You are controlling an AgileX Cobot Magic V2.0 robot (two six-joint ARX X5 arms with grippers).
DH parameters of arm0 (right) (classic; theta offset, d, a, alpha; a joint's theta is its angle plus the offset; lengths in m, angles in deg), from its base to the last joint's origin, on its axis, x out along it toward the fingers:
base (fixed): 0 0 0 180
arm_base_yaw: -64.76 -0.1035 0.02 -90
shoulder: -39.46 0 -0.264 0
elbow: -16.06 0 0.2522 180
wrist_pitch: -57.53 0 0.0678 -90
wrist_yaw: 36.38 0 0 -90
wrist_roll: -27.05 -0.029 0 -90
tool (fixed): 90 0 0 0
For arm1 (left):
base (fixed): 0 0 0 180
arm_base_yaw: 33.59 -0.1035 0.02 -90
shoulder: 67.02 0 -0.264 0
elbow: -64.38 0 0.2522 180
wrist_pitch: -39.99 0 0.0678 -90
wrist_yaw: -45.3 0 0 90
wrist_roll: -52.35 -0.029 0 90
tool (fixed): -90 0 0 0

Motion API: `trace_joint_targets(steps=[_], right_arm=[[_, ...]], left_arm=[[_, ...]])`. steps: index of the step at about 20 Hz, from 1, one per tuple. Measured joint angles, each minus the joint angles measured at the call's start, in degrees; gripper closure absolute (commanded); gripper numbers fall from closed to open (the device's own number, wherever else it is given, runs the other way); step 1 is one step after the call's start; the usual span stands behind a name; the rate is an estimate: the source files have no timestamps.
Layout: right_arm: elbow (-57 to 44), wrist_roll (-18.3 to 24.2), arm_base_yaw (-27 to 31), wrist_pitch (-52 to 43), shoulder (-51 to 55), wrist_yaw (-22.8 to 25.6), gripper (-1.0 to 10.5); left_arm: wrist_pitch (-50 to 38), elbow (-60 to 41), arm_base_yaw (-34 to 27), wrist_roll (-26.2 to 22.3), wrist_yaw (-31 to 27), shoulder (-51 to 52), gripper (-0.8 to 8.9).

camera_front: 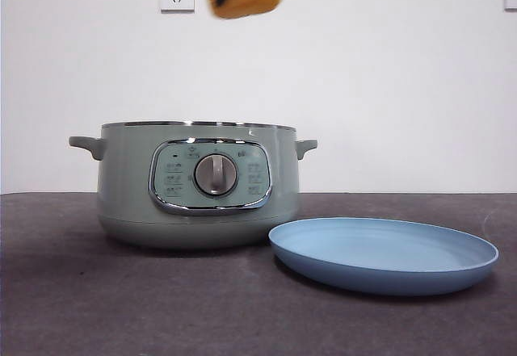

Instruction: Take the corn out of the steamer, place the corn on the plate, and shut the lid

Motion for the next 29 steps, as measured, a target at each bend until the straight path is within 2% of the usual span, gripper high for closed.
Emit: trace_joint_targets(steps=[3, 7, 9, 14, 17, 20, 22, 29], right_arm=[[-0.6, 1.3, 4.3, 7.2, 5.1, 0.1, 9.6], [-9.7, 1.7, 11.0, 7.1, 13.6, 0.0, 9.6], [-19.5, 1.6, 14.0, 2.5, 18.7, -0.9, 9.6], [-48.0, -1.3, 18.6, -15.1, 28.8, -9.1, 9.6], [-60.8, -4.5, 18.1, -26.0, 27.4, -10.5, 9.6], [-69.0, -8.7, 16.9, -37.4, 25.4, -10.5, 9.6], [-71.1, -10.3, 16.5, -42.0, 23.6, -10.5, 9.6], [-71.5, -12.3, 13.6, -48.4, 12.7, -10.3, 9.6]], left_arm=[[0.0, 0.0, 0.0, 0.0, 0.0, 0.0, 8.22], [0.0, 0.0, 0.0, 0.0, 0.0, 0.0, 8.22], [0.0, 0.0, 0.0, 0.0, 0.0, 0.0, 8.22], [0.0, 0.0, 0.0, 0.0, 0.0, 0.0, 8.22], [0.1, 0.0, 0.0, 0.0, 0.0, 0.0, 8.22], [0.7, 0.0, 0.0, 0.0, 0.0, 0.0, 8.22], [0.8, 0.0, 0.0, 0.0, 0.0, 0.0, 8.22], [0.9, 0.0, 0.0, 0.0, 0.0, 0.0, 8.22]])
